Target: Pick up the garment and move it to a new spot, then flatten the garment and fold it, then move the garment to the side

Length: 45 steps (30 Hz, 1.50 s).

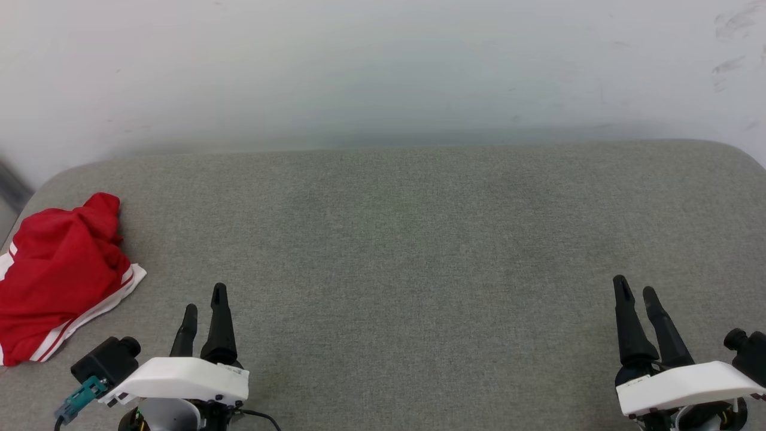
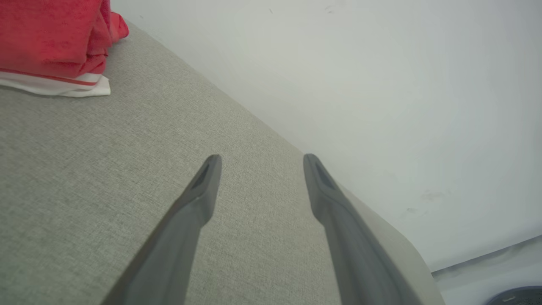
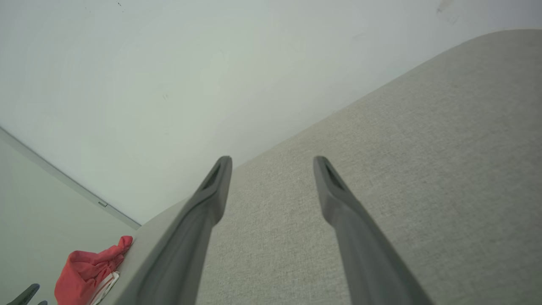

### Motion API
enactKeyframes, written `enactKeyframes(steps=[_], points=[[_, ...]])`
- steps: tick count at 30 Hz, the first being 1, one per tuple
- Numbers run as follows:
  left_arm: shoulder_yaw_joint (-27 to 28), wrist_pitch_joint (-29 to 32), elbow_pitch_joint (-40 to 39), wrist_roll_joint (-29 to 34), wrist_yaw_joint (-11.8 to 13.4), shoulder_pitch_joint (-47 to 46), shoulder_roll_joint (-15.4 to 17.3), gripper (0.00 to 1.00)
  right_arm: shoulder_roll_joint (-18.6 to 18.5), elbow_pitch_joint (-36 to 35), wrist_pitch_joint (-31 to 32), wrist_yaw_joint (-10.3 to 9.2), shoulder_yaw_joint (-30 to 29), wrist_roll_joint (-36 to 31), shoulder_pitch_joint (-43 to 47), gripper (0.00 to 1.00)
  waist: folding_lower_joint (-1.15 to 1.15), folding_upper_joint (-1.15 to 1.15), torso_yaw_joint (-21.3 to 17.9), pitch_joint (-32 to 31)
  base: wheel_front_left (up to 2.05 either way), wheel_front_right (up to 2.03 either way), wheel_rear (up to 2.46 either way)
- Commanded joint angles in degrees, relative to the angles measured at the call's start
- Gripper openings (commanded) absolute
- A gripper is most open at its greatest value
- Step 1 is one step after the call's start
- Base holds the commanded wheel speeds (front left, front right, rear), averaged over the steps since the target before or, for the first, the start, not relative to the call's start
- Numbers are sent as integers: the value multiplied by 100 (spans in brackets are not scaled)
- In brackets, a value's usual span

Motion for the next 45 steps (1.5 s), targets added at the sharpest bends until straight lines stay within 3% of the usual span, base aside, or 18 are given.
enactKeyframes(steps=[1, 45], points=[[-34, -68, -103, 198, 30, -6, 13, 100, -1, -119, -76, 0, 18, -219, -29, 100, 0, 0, 2, 0, 0, 0, 0], [-490, -715, -415, 2798, 127, 263, 18, 100, 4, -539, -724, 0, 135, -2809, 262, 100, 0, 0, 63, 23, 0, 0, 0]])
